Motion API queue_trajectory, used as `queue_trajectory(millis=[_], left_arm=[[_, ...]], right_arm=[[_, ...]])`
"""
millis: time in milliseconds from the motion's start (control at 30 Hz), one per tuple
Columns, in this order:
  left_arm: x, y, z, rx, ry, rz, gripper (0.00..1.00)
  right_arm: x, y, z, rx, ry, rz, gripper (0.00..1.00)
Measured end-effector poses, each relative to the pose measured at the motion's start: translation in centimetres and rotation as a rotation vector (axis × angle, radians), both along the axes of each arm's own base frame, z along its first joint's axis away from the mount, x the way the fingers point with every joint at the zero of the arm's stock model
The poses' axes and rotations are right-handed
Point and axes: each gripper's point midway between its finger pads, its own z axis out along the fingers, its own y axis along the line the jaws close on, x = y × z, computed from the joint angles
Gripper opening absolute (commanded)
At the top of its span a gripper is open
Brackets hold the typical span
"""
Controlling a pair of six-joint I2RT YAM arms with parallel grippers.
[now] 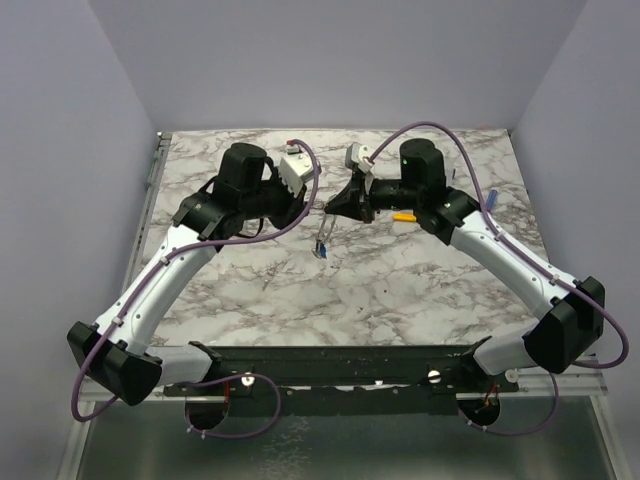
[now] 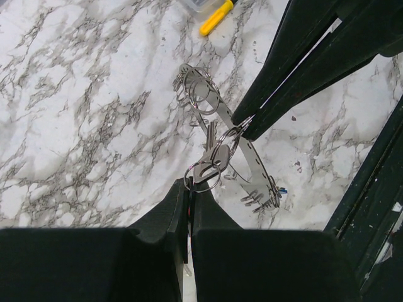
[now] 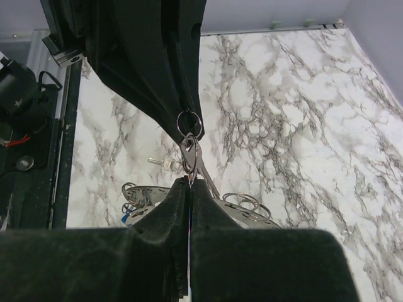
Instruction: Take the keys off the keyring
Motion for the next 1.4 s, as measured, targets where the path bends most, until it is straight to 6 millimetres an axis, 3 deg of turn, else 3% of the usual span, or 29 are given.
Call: queue_trajectory(millis=[567, 900, 1233, 1400], left_arm=[[-0.2, -0.3, -0.6, -0.03, 0.025, -0.037, 0.0], [-0.5, -1.3, -1.0, -0.035, 0.035, -0.076, 0.0], [-1.7, -1.5, -4.6, 0.002, 0.107, -0.088, 0.0], [-0.9, -0.3, -5.0, -0.024, 0.123, -0.029, 0.0]], right_arm=[[-0.5, 0.4, 1.7, 0.23, 0.202, 0.029, 0.01], [-1.2, 1.0, 4.3, 0.377, 0.249, 0.089, 0.01], [-1.9, 0.8, 5.3, 0.439, 0.275, 0.134, 0.01], [-1.1, -0.2, 4.5, 0.438, 0.289, 0.103, 0.01]])
